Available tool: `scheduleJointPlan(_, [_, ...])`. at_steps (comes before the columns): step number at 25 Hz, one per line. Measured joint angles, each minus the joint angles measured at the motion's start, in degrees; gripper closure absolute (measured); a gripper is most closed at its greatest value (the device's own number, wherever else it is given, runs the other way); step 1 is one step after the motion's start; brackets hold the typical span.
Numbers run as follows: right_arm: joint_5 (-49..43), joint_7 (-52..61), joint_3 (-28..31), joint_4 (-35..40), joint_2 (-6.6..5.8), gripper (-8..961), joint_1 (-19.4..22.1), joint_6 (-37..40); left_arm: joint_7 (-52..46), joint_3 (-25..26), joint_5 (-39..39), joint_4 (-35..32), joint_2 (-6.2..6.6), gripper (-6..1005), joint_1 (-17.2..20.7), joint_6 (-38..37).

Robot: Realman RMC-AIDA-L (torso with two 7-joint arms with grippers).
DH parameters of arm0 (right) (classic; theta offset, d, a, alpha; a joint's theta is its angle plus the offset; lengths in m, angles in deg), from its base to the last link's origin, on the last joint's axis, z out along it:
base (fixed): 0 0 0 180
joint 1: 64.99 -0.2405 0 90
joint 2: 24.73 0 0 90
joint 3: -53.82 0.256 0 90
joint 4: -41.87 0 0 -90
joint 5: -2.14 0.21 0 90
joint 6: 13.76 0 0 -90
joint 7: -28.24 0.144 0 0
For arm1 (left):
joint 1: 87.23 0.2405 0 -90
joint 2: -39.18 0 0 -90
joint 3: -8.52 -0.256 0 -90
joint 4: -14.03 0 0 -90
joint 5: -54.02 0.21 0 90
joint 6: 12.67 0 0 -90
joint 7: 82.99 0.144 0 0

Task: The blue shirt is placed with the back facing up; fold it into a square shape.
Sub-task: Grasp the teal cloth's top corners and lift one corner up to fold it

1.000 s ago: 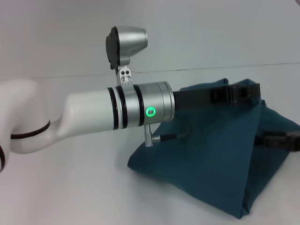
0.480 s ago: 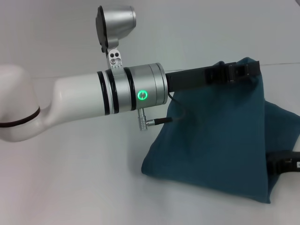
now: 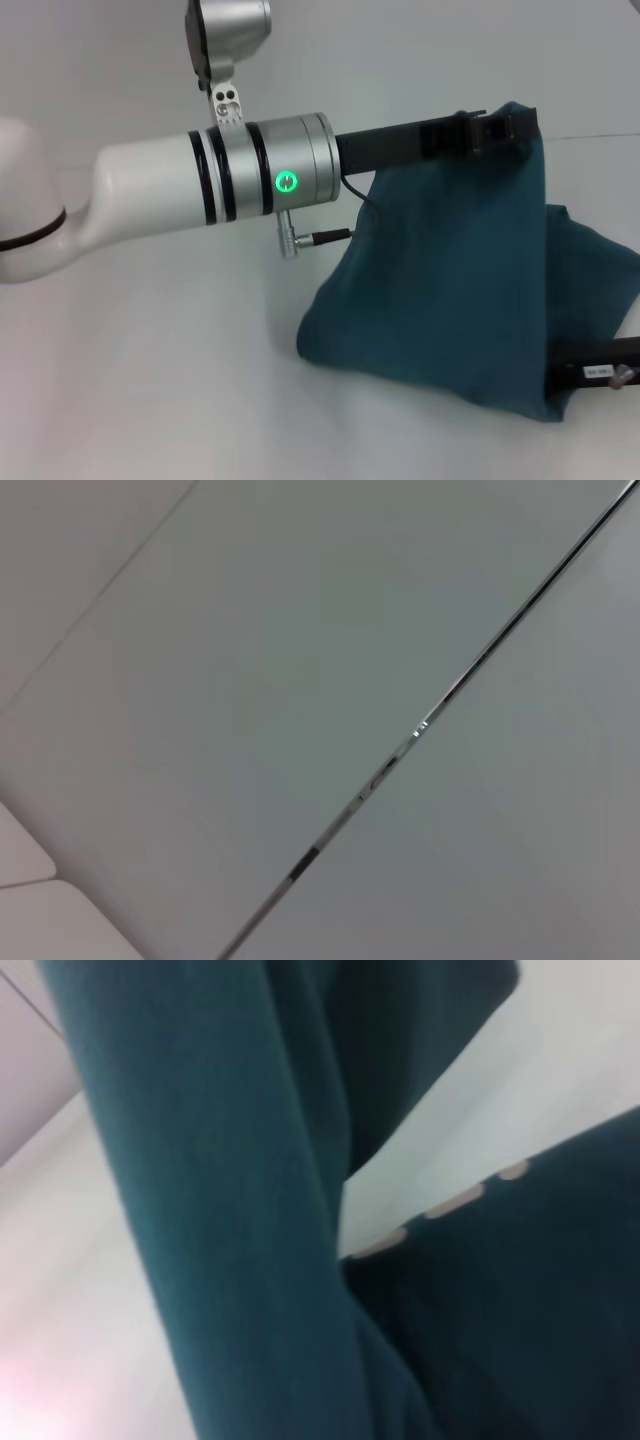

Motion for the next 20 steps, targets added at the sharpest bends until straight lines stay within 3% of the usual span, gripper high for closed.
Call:
scheduleJointPlan(2, [-0.02, 0.00, -0.16, -0.01, 0.59, 847, -0.80, -0.01, -0.14, 0.17, 0.06, -0.13, 0.44, 985, -0.03, 0.00])
scheduleJointPlan(11, [0.00, 0.79, -0.76, -0.19, 3.29, 889, -5.30, -0.16, -1.25, 3.74, 3.81, -0.87, 1.59, 986, -0.01, -0.25])
scheduleJointPlan(20, [0.38, 1.36, -2.25, -5.86, 3.58, 888, -10.84, -2.49, -1.86, 9.47, 8.52, -2.26, 2.07, 985, 0.89, -2.37])
